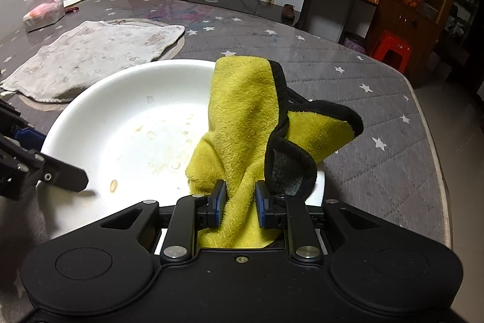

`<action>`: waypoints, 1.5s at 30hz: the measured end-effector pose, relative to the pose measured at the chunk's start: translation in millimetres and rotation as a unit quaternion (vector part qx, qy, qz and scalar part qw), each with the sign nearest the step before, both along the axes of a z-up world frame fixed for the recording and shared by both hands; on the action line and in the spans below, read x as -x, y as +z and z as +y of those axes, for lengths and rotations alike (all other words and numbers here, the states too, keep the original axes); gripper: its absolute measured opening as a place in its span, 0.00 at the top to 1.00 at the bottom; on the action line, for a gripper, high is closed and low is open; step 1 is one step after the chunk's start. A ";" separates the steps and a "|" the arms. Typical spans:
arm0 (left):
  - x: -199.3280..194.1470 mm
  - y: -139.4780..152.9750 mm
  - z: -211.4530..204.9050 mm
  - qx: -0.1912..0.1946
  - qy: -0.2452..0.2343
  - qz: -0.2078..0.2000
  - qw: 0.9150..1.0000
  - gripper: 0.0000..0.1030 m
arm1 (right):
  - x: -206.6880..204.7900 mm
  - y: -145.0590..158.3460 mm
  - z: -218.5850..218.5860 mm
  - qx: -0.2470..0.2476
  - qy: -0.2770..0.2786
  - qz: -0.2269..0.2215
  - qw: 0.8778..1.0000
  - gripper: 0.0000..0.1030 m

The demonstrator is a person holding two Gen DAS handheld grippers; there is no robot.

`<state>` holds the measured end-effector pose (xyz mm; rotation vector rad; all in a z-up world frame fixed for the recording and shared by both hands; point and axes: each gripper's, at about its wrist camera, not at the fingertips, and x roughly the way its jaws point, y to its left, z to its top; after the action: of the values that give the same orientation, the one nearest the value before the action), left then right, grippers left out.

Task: Clean bowl
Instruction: 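Sweep the cloth across the bowl floor toward the left gripper with the right gripper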

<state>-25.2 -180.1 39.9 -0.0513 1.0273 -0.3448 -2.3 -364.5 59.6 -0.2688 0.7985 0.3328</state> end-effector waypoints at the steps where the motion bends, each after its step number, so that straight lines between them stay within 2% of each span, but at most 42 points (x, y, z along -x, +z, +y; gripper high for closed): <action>1: 0.0 -0.1 -0.4 -0.002 -0.001 -0.001 1.000 0.62 | 1.5 0.3 -0.1 0.000 0.001 0.001 1.000 0.79; 16: -0.4 1.3 -4.2 -0.022 -0.021 -0.013 0.999 0.61 | 9.3 -2.0 0.4 -0.011 0.004 -0.001 1.000 0.79; 31: -13.1 0.9 -10.7 -0.061 -0.045 -0.028 0.997 0.61 | -20.6 -5.3 -3.6 -0.030 -0.020 -0.010 0.999 0.79; 45: -32.8 -2.3 -10.8 -0.066 -0.035 -0.023 0.997 0.61 | -54.5 -7.6 6.7 -0.043 -0.030 -0.011 0.999 0.79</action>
<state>7.6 -190.9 37.6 0.1112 1.0049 -0.3403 52.2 -357.8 52.0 -0.1671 0.7667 0.3072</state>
